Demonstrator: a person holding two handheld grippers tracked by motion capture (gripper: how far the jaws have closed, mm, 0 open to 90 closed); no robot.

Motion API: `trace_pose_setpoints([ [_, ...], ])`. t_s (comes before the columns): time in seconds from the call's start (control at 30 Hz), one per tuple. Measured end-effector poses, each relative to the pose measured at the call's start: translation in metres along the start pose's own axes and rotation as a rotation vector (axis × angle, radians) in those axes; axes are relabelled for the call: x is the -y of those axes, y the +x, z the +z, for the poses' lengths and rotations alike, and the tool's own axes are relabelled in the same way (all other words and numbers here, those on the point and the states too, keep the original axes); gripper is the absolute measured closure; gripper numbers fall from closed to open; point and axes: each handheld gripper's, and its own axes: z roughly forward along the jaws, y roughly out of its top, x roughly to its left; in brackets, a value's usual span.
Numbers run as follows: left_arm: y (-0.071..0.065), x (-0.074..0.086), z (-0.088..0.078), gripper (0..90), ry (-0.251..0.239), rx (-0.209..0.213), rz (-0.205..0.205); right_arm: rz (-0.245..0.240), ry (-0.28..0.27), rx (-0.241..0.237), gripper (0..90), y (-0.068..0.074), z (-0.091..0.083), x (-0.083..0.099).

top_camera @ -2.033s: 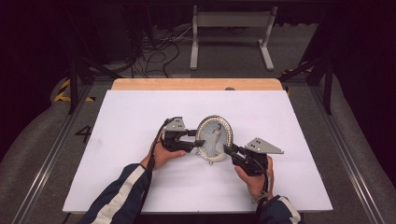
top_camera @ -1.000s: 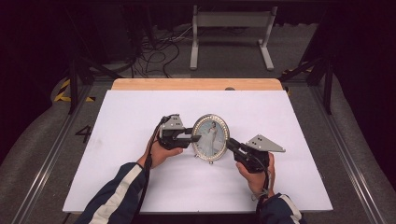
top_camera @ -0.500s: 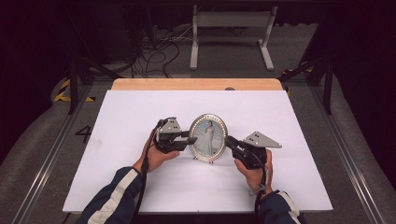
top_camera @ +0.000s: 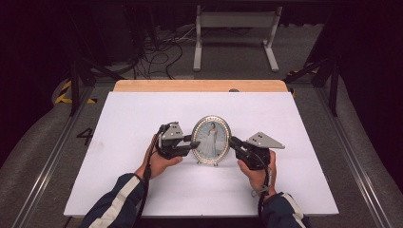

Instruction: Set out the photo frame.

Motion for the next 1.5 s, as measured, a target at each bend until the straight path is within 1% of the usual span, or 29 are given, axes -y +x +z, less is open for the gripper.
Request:
trace_pose_setpoints([
  [0.2, 0.0007, 0.0037, -0.0002, 67.0, -0.013, 0.000, -0.014, -0.013, 0.000, -0.001, 80.3, 0.0011, 0.0007, -0.0014],
  [0.23, 0.0008, 0.0046, -0.0002, 67.0, -0.014, 0.002, -0.022, -0.014, 0.000, -0.002, 80.3, 0.0016, 0.0007, -0.0016],
  [0.4, 0.0017, 0.0070, -0.0005, 66.9, -0.021, 0.002, -0.022, -0.043, 0.003, -0.002, 80.3, 0.0038, 0.0012, -0.0032],
  [0.53, 0.0014, 0.0081, -0.0003, 66.9, -0.029, -0.001, -0.022, -0.036, 0.001, -0.003, 80.4, 0.0035, 0.0010, -0.0028],
  [0.67, 0.0003, 0.0094, -0.0015, 66.9, -0.032, -0.004, -0.035, -0.052, 0.001, 0.004, 80.3, 0.0059, 0.0019, -0.0039],
  [0.77, 0.0001, 0.0095, -0.0023, 66.8, -0.030, -0.014, -0.027, -0.052, 0.004, 0.007, 80.4, 0.0059, 0.0031, -0.0050],
  [0.83, -0.0001, 0.0099, -0.0023, 66.8, -0.032, -0.012, -0.032, -0.053, 0.006, 0.009, 80.1, 0.0064, 0.0038, -0.0059],
  [0.93, -0.0006, 0.0095, -0.0022, 66.8, -0.032, -0.014, -0.028, -0.058, 0.014, 0.003, 80.0, 0.0054, 0.0036, -0.0061],
  [1.03, -0.0022, 0.0088, -0.0033, 66.4, -0.027, -0.023, -0.019, -0.047, 0.025, -0.014, 79.5, 0.0035, 0.0036, -0.0051],
  [1.17, -0.0055, 0.0075, -0.0066, 66.1, -0.018, -0.032, 0.013, -0.077, 0.031, -0.027, 80.5, 0.0026, 0.0015, -0.0059],
  [1.23, -0.0057, 0.0076, -0.0080, 65.7, -0.015, -0.025, 0.015, -0.082, 0.034, -0.021, 83.0, 0.0030, 0.0019, -0.0056],
  [1.3, -0.0051, 0.0080, -0.0093, 65.8, -0.010, -0.024, 0.021, -0.088, 0.034, -0.019, 83.1, 0.0034, 0.0020, -0.0055],
  [1.37, -0.0051, 0.0079, -0.0092, 65.7, -0.010, -0.025, 0.023, -0.080, 0.031, -0.020, 83.1, 0.0035, 0.0023, -0.0053],
  [1.4, -0.0053, 0.0078, -0.0091, 65.6, -0.011, -0.026, 0.024, -0.084, 0.034, -0.015, 83.0, 0.0040, 0.0022, -0.0053],
  [1.5, -0.0054, 0.0077, -0.0095, 65.4, -0.008, -0.030, 0.031, -0.086, 0.038, -0.016, 81.4, 0.0032, 0.0021, -0.0041],
])
